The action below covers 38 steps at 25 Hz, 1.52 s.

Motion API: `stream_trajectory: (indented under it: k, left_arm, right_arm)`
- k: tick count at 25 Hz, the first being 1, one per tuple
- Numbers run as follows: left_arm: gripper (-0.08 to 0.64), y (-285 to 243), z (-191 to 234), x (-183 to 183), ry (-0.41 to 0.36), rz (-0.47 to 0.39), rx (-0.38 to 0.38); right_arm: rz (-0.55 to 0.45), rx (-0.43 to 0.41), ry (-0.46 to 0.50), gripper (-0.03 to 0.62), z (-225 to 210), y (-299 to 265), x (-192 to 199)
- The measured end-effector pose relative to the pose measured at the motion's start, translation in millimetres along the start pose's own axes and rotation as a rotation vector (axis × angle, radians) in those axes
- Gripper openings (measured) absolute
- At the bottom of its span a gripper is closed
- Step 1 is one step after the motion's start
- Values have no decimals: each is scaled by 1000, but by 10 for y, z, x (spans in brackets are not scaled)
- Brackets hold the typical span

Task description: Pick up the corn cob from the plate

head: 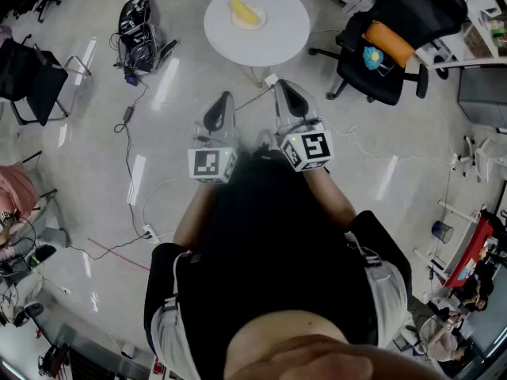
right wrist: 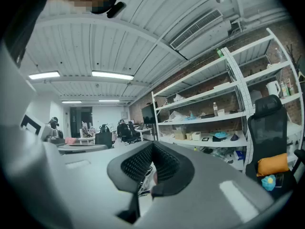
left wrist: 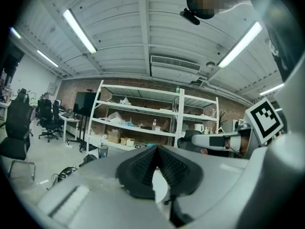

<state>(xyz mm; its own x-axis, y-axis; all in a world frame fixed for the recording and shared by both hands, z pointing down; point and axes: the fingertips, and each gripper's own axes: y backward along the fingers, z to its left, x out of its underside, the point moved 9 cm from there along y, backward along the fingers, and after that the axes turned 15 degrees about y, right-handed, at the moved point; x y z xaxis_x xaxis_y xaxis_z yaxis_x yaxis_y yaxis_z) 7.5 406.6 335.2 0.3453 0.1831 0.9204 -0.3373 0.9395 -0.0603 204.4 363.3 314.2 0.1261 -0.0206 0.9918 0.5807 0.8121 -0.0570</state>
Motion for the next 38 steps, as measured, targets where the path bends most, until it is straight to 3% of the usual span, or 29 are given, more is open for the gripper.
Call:
stream_trajectory:
  k: [9, 19, 26, 31, 38]
  left_arm:
    - [3, 30, 48, -51, 15, -1, -6]
    - [3, 150, 225, -85, -19, -3, 35]
    - [3, 278, 380, -69, 48, 36, 19]
    - [3, 293, 491, -71, 16, 21, 54]
    - [3, 103, 584, -56, 30, 39, 46]
  right_arm:
    - [0, -8, -10, 8, 83, -49, -2]
    - [-3, -1, -27, 8, 275, -86, -12]
    - [13, 33, -16, 8, 452, -114, 44]
    - [20, 43, -19, 8, 507, -159, 43]
    - [30, 31, -12, 8, 438, -386, 105]
